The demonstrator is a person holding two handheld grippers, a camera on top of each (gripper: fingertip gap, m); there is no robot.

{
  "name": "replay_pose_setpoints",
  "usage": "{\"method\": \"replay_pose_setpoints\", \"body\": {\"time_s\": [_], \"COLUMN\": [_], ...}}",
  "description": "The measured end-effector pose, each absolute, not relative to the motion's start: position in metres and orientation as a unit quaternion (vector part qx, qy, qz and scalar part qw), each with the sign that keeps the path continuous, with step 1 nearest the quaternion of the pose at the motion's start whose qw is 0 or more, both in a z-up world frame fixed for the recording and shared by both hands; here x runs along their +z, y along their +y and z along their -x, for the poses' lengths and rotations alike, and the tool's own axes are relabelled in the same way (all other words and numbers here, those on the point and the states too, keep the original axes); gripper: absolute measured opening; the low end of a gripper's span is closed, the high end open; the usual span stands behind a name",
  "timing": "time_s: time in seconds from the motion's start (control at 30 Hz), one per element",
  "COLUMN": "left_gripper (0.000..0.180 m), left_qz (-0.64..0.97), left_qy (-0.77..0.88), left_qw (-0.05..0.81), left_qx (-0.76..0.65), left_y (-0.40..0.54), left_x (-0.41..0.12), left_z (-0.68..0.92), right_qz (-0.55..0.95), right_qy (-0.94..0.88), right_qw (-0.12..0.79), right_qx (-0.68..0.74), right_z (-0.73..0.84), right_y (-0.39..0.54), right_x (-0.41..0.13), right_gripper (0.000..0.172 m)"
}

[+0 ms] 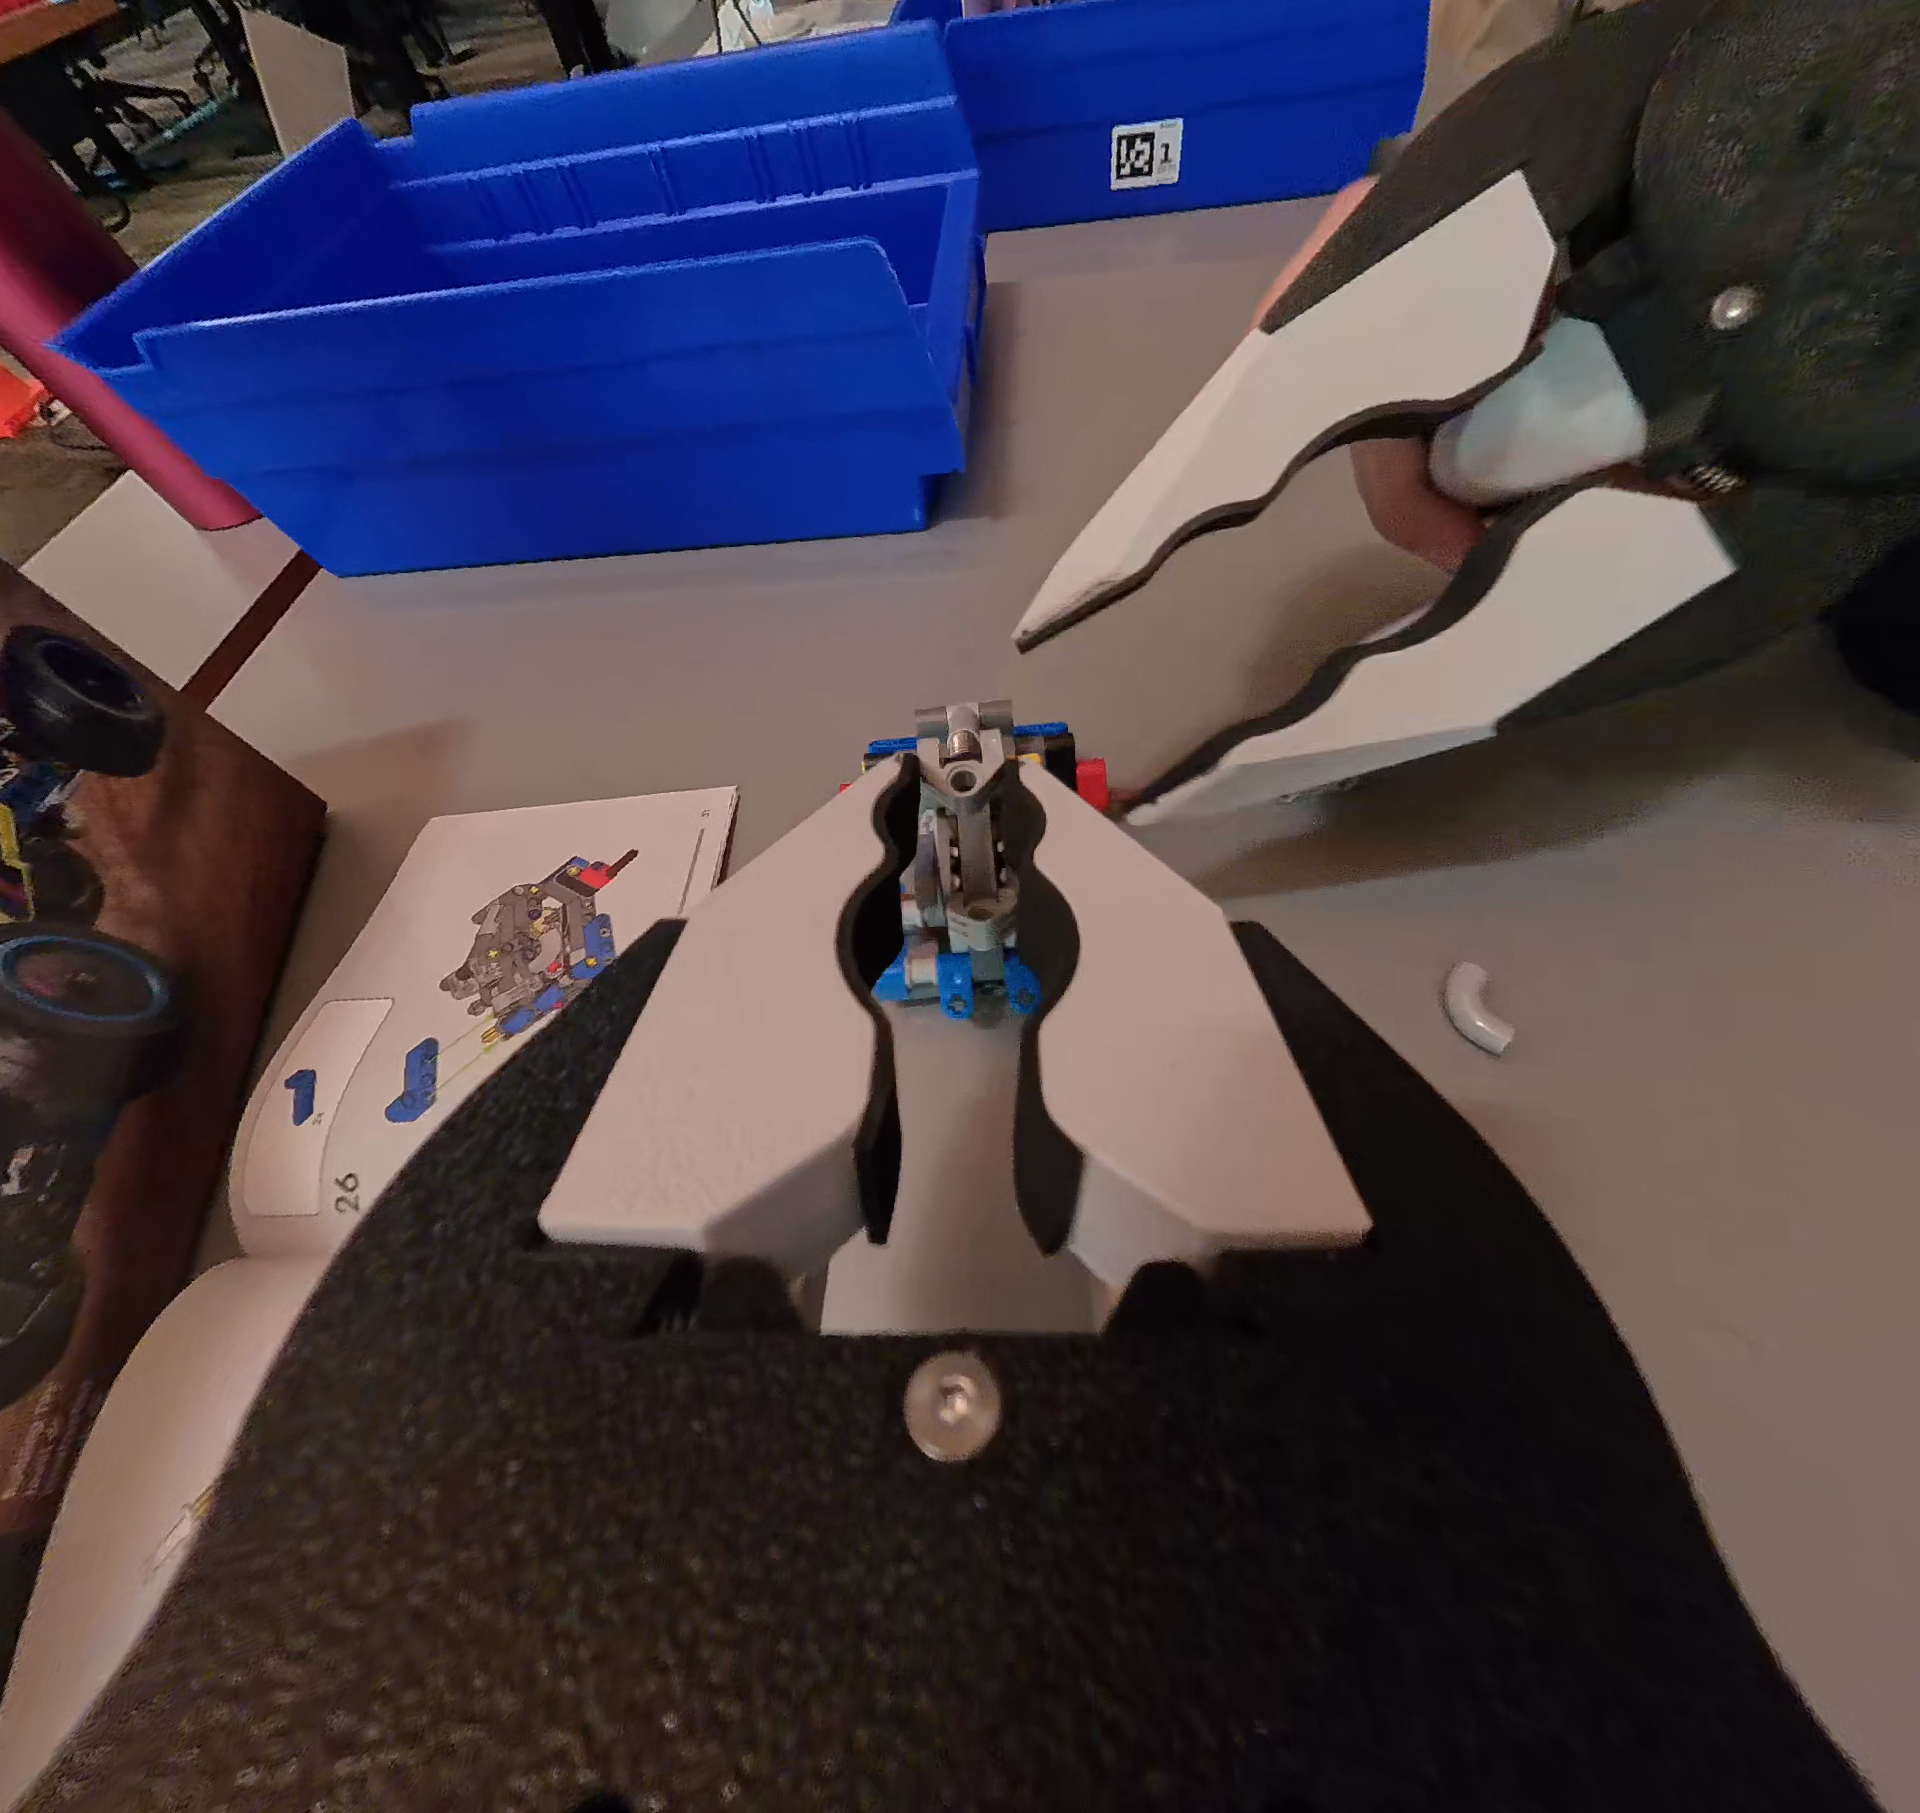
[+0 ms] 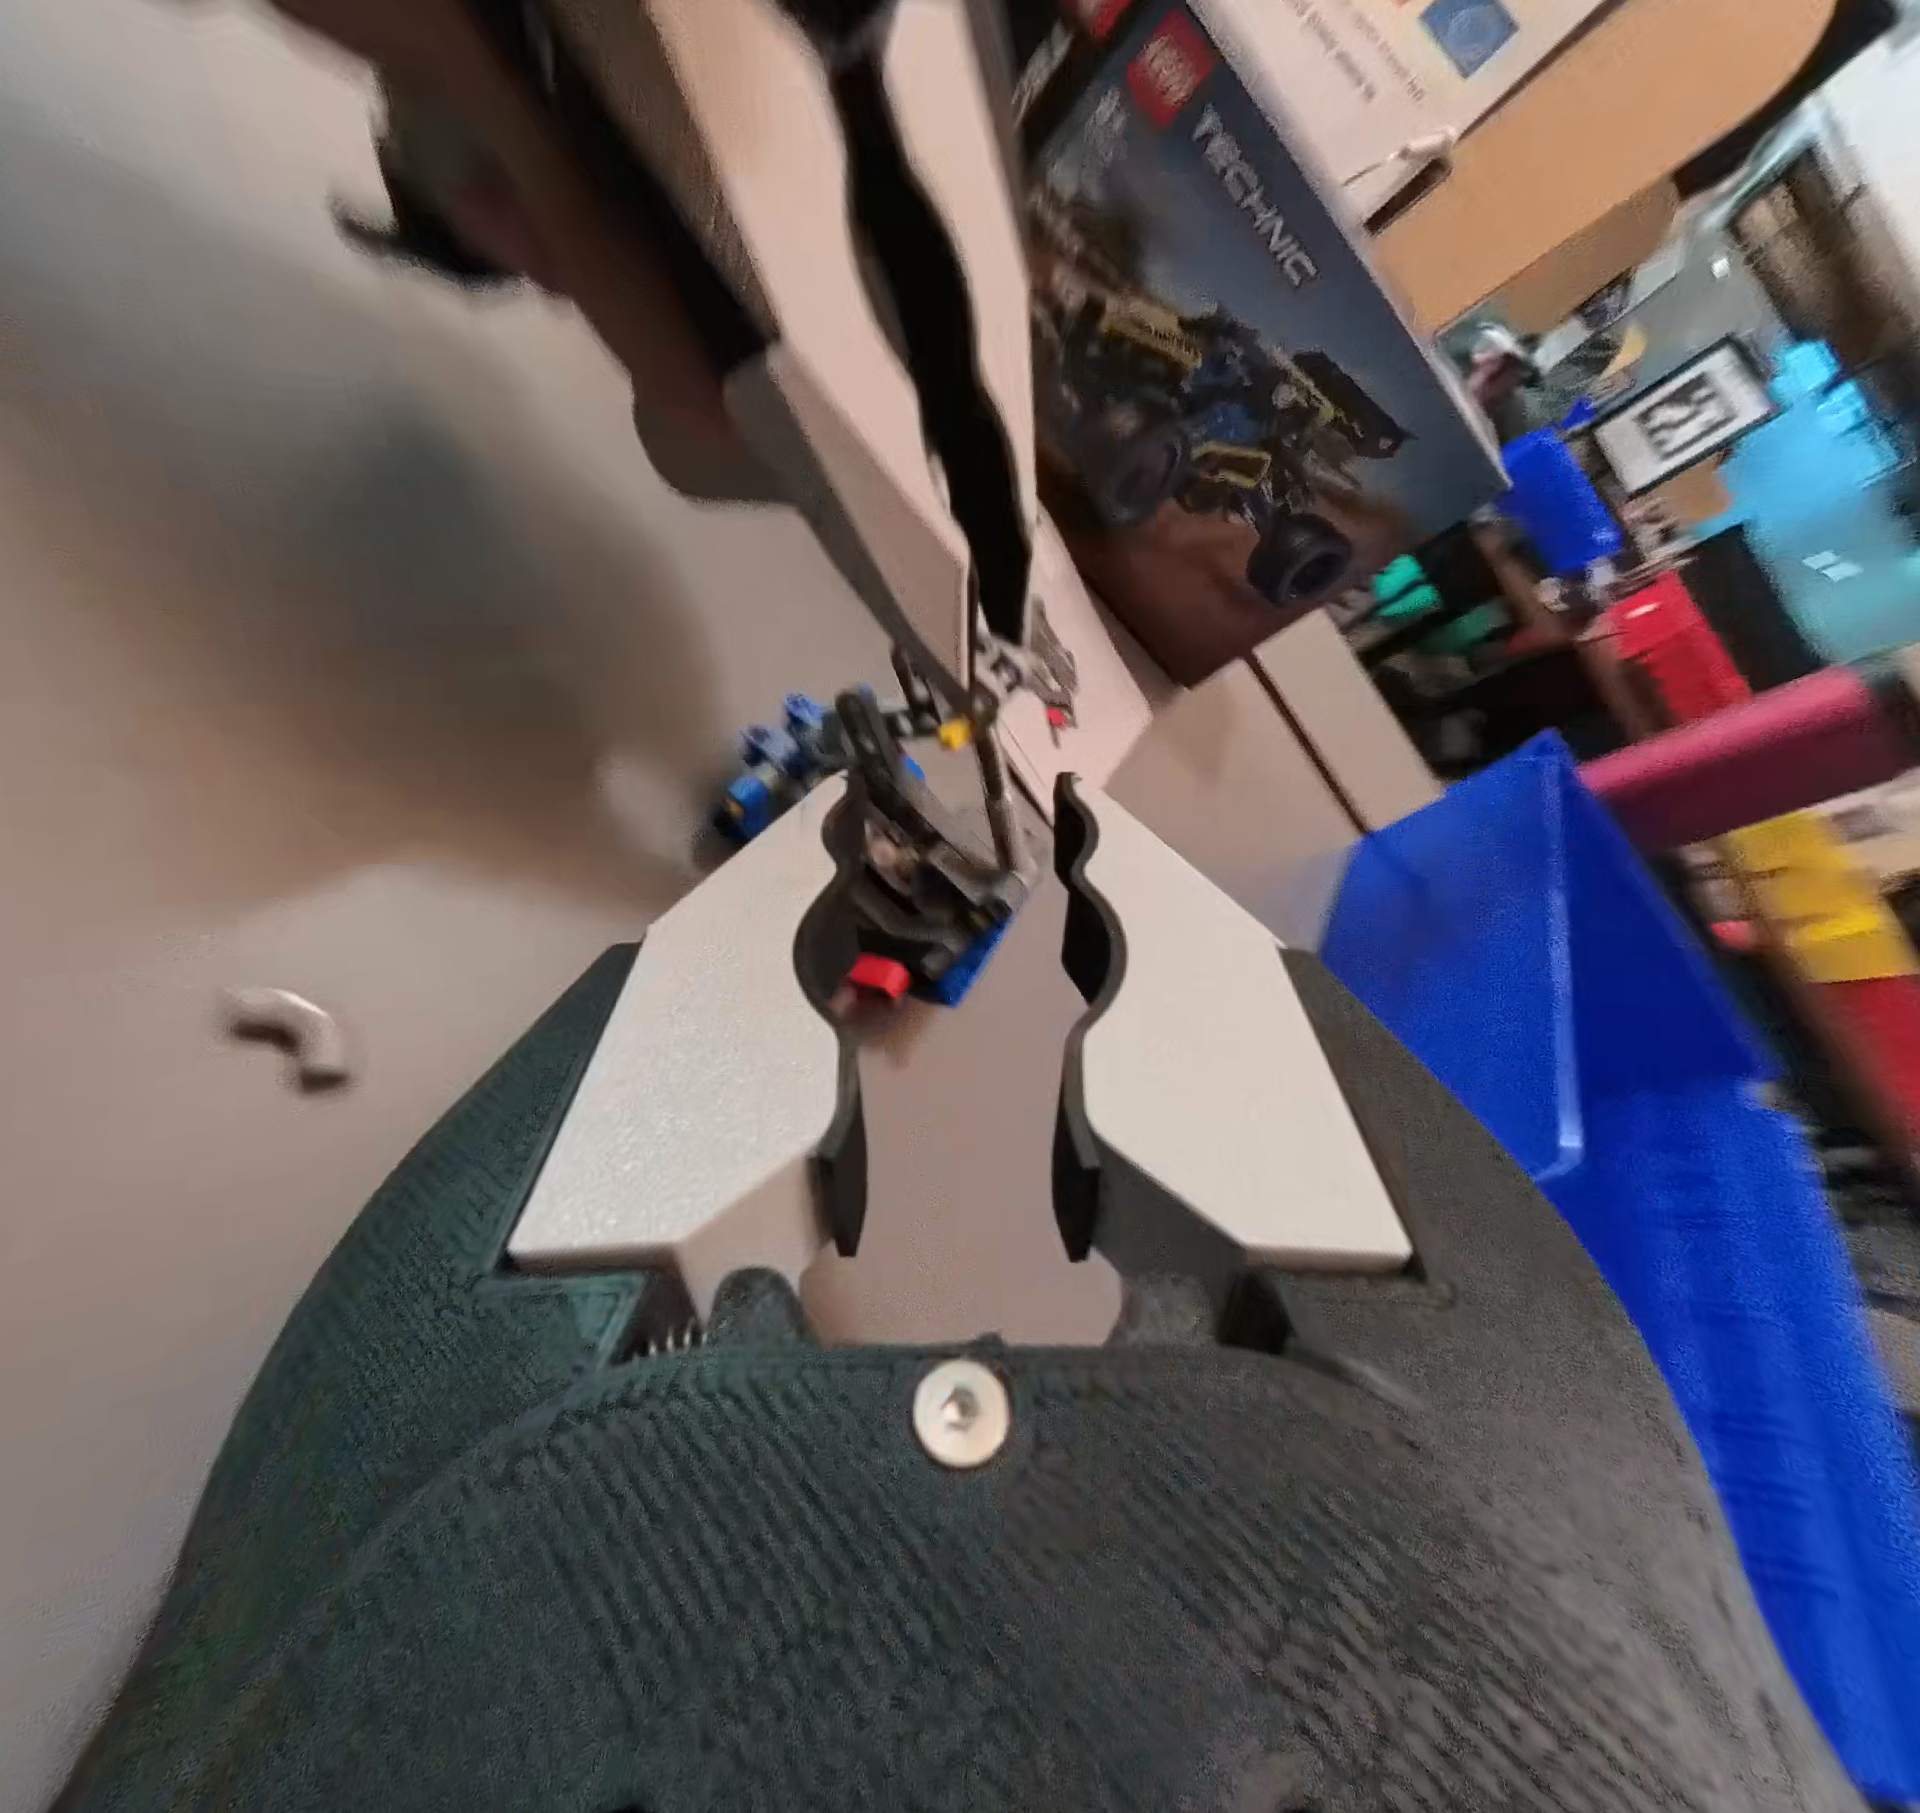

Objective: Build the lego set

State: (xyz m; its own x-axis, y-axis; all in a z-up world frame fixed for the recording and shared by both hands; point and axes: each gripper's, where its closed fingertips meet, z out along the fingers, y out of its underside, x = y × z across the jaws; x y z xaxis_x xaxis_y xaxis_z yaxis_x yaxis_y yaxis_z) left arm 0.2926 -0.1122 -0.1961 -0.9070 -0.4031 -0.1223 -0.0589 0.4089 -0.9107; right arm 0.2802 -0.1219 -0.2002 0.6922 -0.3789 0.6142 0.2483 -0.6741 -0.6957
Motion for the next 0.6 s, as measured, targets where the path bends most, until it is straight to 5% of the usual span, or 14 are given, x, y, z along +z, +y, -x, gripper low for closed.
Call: {"method": "replay_pose_setpoints", "body": {"time_s": [0.07, 0.6], "left_gripper": [0.012, 0.012], "left_qz": [0.144, 0.181], "left_qy": [0.821, 0.803], "left_qw": [0.161, 0.153], "left_qx": [-0.529, -0.547], "left_y": [-0.113, -0.117], "left_x": [-0.197, -0.195], "left_z": [-0.293, -0.297], "right_qz": [0.807, 0.818], "right_qy": [0.073, 0.108], "right_qw": [0.451, 0.427], "right_qx": [-0.373, -0.370], "right_z": [-0.276, -0.297], "right_y": [-0.116, -0.114], "right_x": [-0.192, -0.224], "right_gripper": [0.032, 0.016]}}
